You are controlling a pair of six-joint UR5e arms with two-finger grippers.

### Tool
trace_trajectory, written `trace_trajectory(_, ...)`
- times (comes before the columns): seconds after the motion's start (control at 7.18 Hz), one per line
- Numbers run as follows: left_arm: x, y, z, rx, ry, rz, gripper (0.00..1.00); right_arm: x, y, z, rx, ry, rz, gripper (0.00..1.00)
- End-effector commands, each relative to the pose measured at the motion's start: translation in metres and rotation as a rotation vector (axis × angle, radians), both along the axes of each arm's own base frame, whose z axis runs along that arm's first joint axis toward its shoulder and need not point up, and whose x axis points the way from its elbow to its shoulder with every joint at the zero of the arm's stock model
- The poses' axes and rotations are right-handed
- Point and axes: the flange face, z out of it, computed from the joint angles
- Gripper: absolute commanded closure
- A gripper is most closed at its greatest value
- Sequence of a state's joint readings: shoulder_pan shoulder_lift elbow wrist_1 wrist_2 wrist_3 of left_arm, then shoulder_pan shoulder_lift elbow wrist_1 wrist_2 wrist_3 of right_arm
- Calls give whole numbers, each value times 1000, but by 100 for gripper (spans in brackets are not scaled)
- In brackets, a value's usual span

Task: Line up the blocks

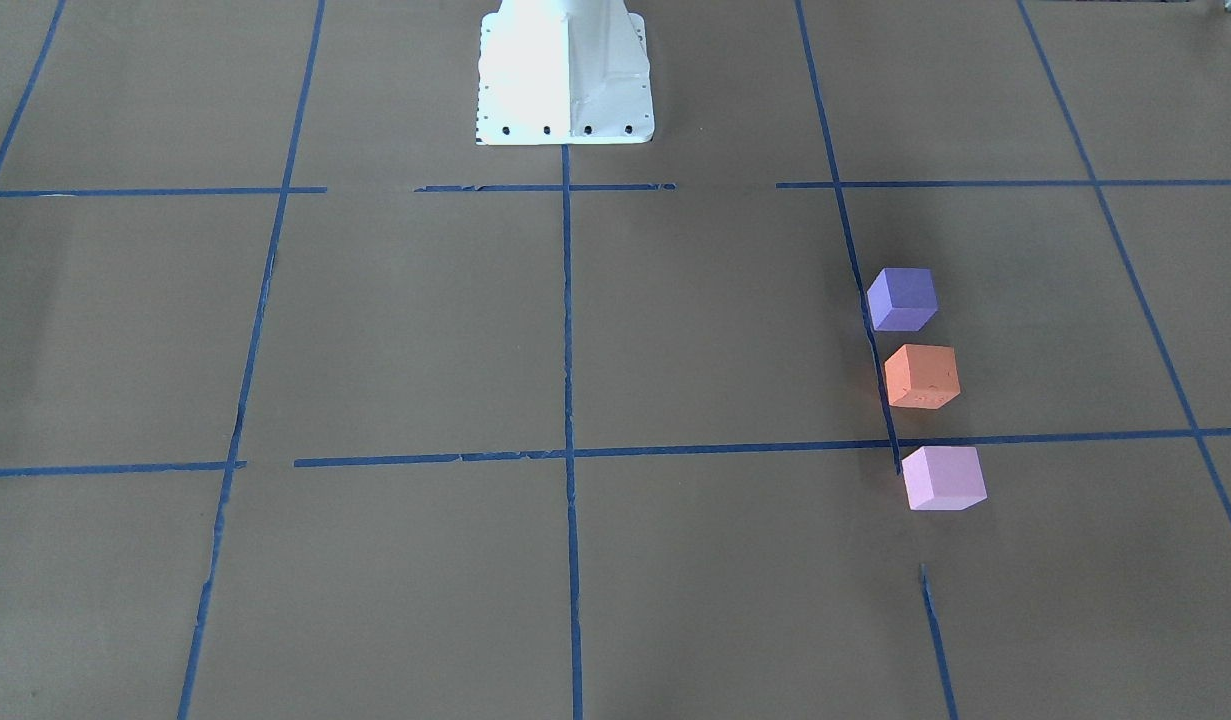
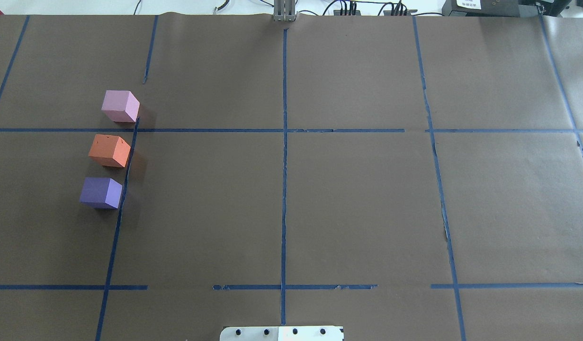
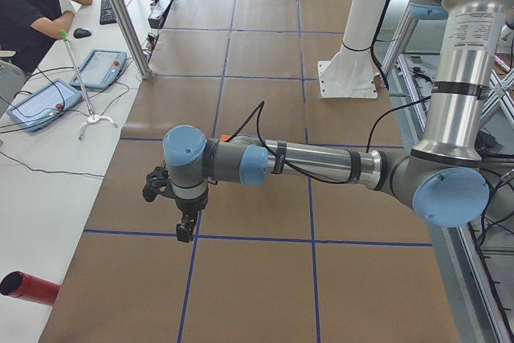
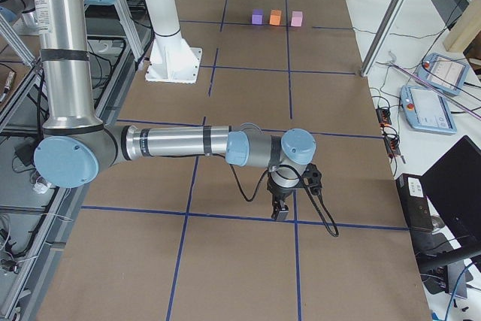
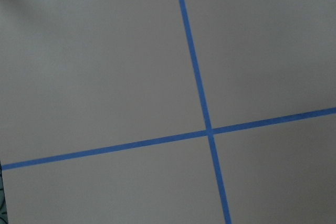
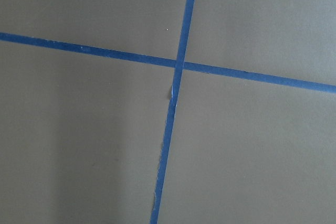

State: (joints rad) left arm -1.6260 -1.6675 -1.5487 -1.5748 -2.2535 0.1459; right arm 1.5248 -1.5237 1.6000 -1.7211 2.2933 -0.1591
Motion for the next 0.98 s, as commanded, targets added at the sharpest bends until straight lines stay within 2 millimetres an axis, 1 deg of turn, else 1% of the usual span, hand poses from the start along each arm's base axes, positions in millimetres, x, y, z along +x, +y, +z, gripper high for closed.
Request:
trace_trajectory(0.0, -2, 9, 30, -21, 4, -3, 0, 0, 1, 1, -1, 0, 0, 0)
trace_trajectory(0.28, 1, 10, 25, 1, 37, -3, 0, 0, 0, 0, 1, 0, 0, 0)
trace_trajectory(0.56, 2, 9, 25, -1, 36, -4, 0, 0, 1, 1, -2, 0, 1, 0)
trace_trajectory(0.7, 1, 8, 21, 5, 34, -5, 0, 0, 0, 0, 0, 0, 1, 0)
trace_trajectory(0.84, 2, 9, 27, -7, 34, -4, 0, 0, 1, 1, -1, 0, 0, 0)
